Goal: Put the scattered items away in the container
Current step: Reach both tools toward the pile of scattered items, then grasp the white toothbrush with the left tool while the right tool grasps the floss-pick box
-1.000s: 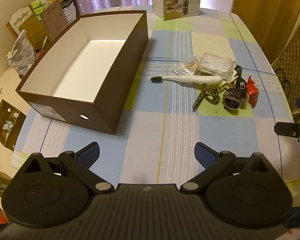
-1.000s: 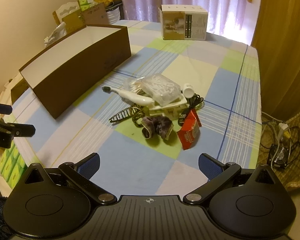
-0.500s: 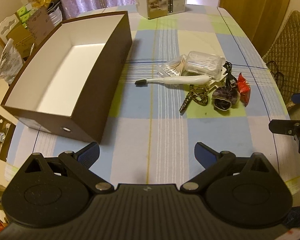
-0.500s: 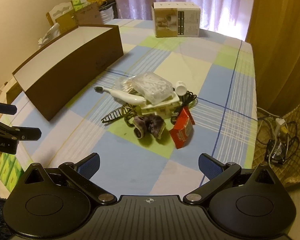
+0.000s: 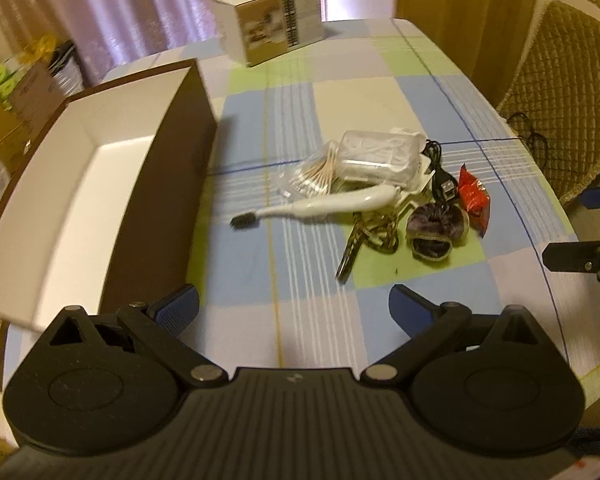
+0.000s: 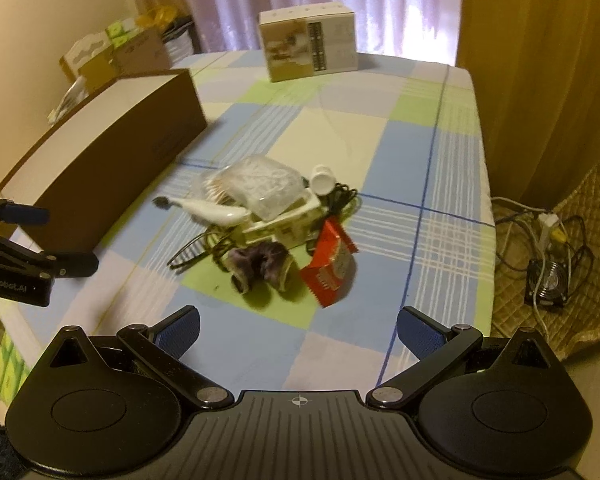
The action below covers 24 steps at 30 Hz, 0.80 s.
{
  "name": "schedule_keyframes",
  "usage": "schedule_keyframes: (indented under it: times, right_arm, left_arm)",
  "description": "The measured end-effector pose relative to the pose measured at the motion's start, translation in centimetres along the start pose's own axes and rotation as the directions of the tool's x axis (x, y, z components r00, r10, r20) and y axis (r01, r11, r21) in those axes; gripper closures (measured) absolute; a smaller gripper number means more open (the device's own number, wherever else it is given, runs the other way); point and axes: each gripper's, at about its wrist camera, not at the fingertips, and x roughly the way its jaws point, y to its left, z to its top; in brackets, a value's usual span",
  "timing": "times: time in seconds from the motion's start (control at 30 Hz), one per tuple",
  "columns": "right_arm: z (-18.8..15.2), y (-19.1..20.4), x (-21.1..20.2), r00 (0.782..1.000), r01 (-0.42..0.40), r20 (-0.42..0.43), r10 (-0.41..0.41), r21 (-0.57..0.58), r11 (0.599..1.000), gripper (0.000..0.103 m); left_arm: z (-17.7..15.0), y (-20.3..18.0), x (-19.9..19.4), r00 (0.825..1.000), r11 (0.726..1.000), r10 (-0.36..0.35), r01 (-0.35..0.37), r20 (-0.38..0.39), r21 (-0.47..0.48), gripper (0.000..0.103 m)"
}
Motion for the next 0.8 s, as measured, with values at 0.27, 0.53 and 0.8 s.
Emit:
schedule_keyframes:
  times: [0.27,0.53,0.8]
  right_arm:
    - [-0.3,-1.6,1.2,0.999,0.035,-0.002,-0.035,0.055,0.998,0.002]
    - [-0.3,-3.1,2.4,0.998,0.052,-0.032,-0.049,0.109,0.993,0.002]
    - [0.3,-4.5,3.5,0.997,0.063,-0.057,-0.055,0.138,0.988,0.002]
  left_arm:
    - [2.3,-0.1,3.6,0.998,0.985,-0.046,0.04,0.035,0.17,0.015]
    - [3.8,0.1,8.0,0.997,0.957,-0.066,0.055,0.029,0.286,0.029]
    - [4.7,-1.3,12.5,0.996,0.917,-0.076,0.084,-0.035,0.39,0.058]
